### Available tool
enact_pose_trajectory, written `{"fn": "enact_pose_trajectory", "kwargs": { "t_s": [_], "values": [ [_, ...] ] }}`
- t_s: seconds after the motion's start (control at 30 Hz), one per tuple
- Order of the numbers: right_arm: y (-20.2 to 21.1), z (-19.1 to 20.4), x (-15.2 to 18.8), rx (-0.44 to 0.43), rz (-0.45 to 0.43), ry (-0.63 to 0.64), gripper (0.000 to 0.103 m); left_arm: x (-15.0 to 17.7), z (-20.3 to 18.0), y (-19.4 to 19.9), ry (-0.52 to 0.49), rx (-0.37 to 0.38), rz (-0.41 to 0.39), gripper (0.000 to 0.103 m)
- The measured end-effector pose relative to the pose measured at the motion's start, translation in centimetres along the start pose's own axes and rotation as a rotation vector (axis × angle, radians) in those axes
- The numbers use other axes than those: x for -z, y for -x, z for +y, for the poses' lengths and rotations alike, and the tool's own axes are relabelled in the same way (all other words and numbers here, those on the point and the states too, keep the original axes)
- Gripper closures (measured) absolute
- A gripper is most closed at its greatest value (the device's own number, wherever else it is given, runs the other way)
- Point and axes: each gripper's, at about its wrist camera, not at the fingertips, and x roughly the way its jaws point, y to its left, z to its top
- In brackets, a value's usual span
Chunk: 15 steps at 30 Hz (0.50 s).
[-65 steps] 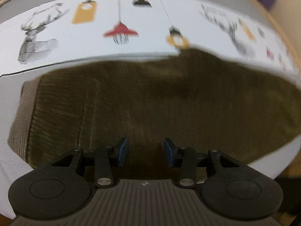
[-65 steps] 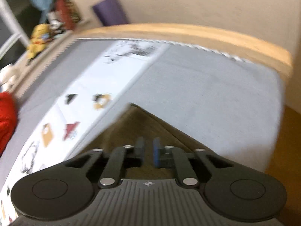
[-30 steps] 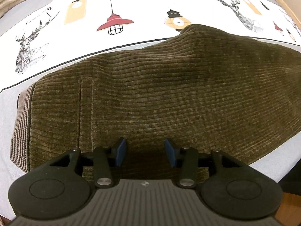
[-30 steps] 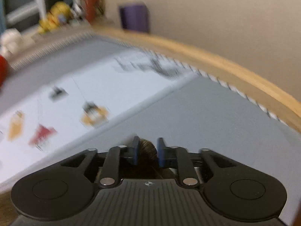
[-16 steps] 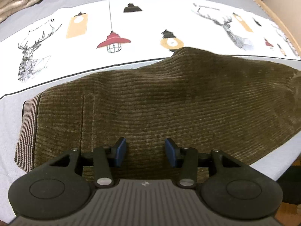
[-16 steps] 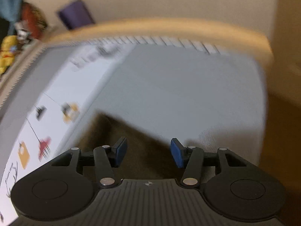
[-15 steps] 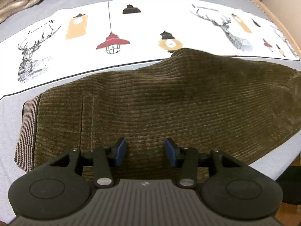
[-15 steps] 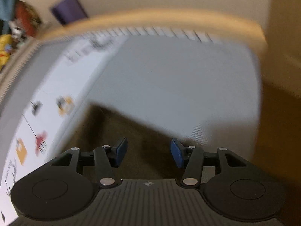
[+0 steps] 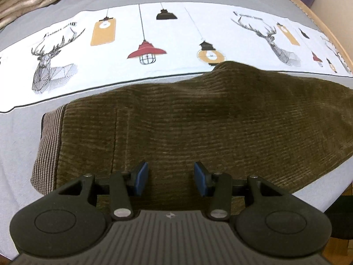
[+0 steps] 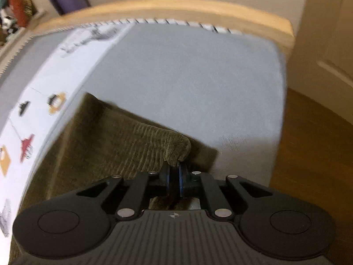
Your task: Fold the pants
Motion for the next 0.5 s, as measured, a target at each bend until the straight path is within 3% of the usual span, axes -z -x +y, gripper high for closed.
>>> {"fn": "enact_pose_trajectory", "kwargs": {
  "t_s": [0.07, 0.13, 0.2, 0.33, 0.5],
  "values": [
    [-0.7, -0.2, 0.2, 0.012, 0.026, -0.043, 0.092, 0.3, 0.1, -0.2, -0.007, -0.002, 0.016, 0.052],
    [-0.8, -0.3, 0.4, 0.02, 0.031, -0.053, 0.081, 0.7, 0.1, -0.3, -0.022, -0.004, 0.028, 0.052],
    [-0.4, -0.3, 0.5, 0.049, 0.011, -0.049, 0.048, 1.0, 0.0, -0.4, -0.035, -0.004, 0.032, 0.051],
    [-0.2, -1.2, 0.5, 0.067, -0.015, -0.076, 0.04, 1.6, -0.1, -1.2, -0.051, -0.02, 0.061, 0.05],
    [-2.0, -1.4, 0.9, 0.025, 0.075, -0.082, 0.024, 2.0, -1.0, -1.8, -0.099, -0.041, 0.085, 0.05]
  ]
}}
